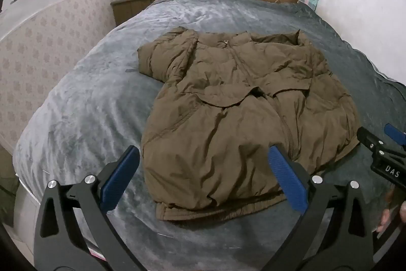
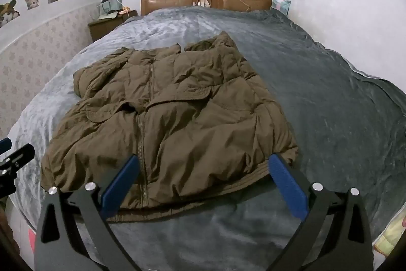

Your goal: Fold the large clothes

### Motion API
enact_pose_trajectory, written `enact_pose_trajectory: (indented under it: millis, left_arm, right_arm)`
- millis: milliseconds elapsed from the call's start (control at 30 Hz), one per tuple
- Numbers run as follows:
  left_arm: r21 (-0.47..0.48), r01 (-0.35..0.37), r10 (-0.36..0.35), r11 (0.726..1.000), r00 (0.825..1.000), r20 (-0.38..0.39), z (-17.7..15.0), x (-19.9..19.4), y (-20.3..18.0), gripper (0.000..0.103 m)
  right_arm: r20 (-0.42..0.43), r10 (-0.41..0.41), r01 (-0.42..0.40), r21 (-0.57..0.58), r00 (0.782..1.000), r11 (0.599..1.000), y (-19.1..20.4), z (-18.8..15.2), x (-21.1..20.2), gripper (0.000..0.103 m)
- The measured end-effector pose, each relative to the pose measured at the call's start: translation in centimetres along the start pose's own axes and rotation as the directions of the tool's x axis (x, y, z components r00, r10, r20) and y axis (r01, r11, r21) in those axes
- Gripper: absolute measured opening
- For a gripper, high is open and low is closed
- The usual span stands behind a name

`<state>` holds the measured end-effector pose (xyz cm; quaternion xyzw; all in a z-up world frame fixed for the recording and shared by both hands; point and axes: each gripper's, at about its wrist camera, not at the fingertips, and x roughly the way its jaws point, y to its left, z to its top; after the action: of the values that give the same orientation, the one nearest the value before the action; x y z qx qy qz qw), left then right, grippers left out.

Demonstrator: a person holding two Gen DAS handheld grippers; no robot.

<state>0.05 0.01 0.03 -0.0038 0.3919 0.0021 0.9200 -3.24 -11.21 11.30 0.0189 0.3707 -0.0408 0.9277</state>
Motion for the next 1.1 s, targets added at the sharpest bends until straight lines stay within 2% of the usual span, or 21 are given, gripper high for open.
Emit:
enact_pose_trajectory:
  millis: [433, 733, 1000, 1100]
  left_arm:
    - [0.004, 0.007, -0.007, 1.0, 1.0, -0.011, 0.46, -0.3, -0.44, 0.1]
    - [0.014, -0.009, 0.008, 1.0, 0.997, 0.072, -0.09, -0.12, 0.12, 0.1]
    - [0.027, -0.024, 0.021, 0.999, 0.995, 0.094, 0.04, -0.33, -0.12, 0.1]
    - [0.014, -0.012, 0.01, 1.0, 0.997, 0.071, 0.0, -0.37, -0.04, 0.1]
  right_arm:
    - [0.002, -0.004, 0.004, -0.004, 1.0, 1.0, 0.1, 0.01, -0.14, 0.101]
    - [0.003, -0.004, 0.004, -0.003, 1.0, 1.0, 0.14, 0.05, -0.14, 0.101]
    - [0.003, -0.004, 0.005, -0.006, 1.0, 1.0, 0.12, 0.18, -0.21, 0.101]
    - [0.002, -0.003, 0.003, -0.003, 1.0, 1.0, 0.1, 0.16, -0.19, 0.101]
